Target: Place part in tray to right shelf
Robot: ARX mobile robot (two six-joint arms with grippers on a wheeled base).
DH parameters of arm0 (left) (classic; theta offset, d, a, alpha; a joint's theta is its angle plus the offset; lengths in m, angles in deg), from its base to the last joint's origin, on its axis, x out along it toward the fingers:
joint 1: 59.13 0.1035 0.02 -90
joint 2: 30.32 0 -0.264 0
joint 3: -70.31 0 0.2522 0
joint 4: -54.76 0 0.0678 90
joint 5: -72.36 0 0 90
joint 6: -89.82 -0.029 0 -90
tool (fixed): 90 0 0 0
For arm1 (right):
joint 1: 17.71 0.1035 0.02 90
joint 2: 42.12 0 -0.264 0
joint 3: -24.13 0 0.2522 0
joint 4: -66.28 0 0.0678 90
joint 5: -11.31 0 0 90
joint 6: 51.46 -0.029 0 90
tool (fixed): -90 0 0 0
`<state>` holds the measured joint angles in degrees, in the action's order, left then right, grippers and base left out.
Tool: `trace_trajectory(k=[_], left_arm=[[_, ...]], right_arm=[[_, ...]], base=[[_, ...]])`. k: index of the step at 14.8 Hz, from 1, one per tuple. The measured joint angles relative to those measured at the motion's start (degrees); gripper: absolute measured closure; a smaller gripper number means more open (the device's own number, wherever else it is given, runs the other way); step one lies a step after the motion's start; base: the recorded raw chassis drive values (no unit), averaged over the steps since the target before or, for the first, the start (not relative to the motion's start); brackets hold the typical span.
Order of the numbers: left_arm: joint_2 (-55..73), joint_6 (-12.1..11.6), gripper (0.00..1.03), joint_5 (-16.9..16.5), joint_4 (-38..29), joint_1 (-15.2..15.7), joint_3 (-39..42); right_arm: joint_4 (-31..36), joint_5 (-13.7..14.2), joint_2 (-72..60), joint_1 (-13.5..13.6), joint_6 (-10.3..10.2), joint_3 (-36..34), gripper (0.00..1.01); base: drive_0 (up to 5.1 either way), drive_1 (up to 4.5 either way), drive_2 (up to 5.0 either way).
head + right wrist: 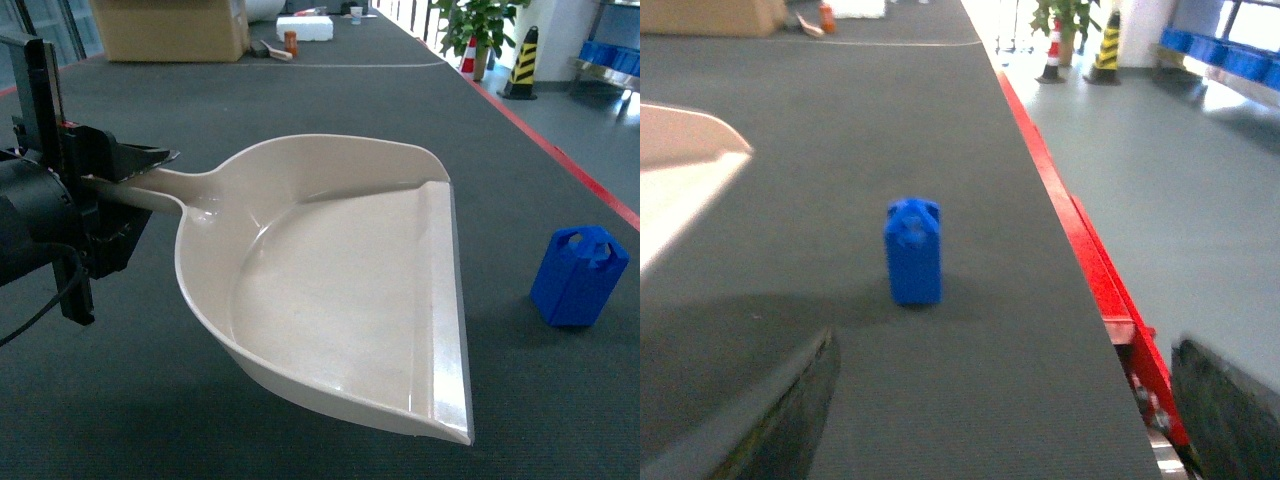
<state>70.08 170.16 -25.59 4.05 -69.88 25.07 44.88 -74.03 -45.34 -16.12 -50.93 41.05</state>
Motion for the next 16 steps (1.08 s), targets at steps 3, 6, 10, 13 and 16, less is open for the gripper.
trace_trajectory(k=[3, 6, 10, 13, 16], left_arm=[[0.0, -0.2, 0.85, -0.2, 0.0, -0.1, 0.0], [0.0, -0.2, 0.85, -0.1, 0.0, -0.2, 0.0], [0.0, -0.2, 0.85, 0.0, 0.0, -0.2, 0.0], [0.0, -0.2, 0.85, 0.0, 0.0, -0.2, 0.0], [0.0, -0.2, 0.85, 0.0, 0.0, -0.2, 0.0]], right_arm=[[20.0, -1.9, -44.4, -5.4, 1.3, 16.2, 0.03], [24.3, -4.5, -70.4, -2.9, 2.1, 28.5, 0.03], [23.9, -4.7, -77.2, -1.6, 2.0, 32.9, 0.03], [23.2, -4.3, -82.6, -0.4, 2.0, 37.2, 0.03], [22.1, -3.8, -86.2, 0.3, 1.7, 40.3, 0.03]], base=[[0.0, 0.00, 0.0], [0.0, 0.00, 0.0], [0.0, 0.00, 0.0], [0.0, 0.00, 0.0], [0.0, 0.00, 0.0]])
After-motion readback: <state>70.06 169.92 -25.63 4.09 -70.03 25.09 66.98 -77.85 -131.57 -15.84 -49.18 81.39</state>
